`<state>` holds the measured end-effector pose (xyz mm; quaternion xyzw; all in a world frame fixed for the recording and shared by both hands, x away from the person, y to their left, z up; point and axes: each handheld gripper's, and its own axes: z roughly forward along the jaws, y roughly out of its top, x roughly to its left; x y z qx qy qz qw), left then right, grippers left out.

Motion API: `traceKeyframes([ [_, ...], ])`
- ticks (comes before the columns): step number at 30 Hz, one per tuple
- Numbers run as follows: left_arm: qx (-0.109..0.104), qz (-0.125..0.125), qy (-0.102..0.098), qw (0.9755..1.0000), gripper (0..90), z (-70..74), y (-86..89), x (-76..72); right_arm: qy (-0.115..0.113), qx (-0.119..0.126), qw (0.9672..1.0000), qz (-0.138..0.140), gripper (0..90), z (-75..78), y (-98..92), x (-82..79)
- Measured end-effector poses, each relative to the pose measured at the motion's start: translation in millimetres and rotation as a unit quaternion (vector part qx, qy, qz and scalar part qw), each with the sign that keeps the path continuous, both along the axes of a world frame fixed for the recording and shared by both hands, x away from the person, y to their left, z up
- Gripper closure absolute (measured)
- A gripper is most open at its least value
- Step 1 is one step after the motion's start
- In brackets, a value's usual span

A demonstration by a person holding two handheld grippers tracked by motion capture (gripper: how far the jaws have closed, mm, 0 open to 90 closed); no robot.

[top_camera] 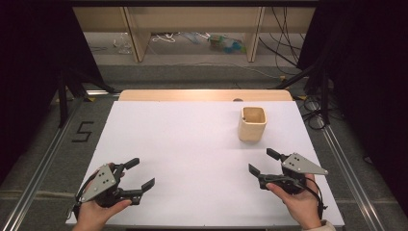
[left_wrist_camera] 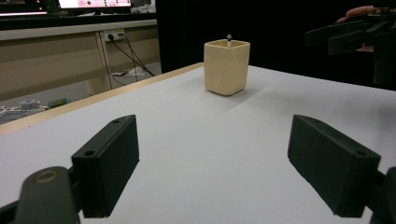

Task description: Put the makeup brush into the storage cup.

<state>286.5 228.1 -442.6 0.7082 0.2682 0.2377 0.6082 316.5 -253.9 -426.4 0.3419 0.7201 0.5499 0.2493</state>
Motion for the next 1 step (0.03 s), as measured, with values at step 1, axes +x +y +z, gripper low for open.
traceKeyframes([
  [1,0.000,0.000,0.000,1.0000,16.4,-0.1,-0.1,0.0,0.000,0.000,1.0000,0.001,16.9,0.0,0.1,0.0],
])
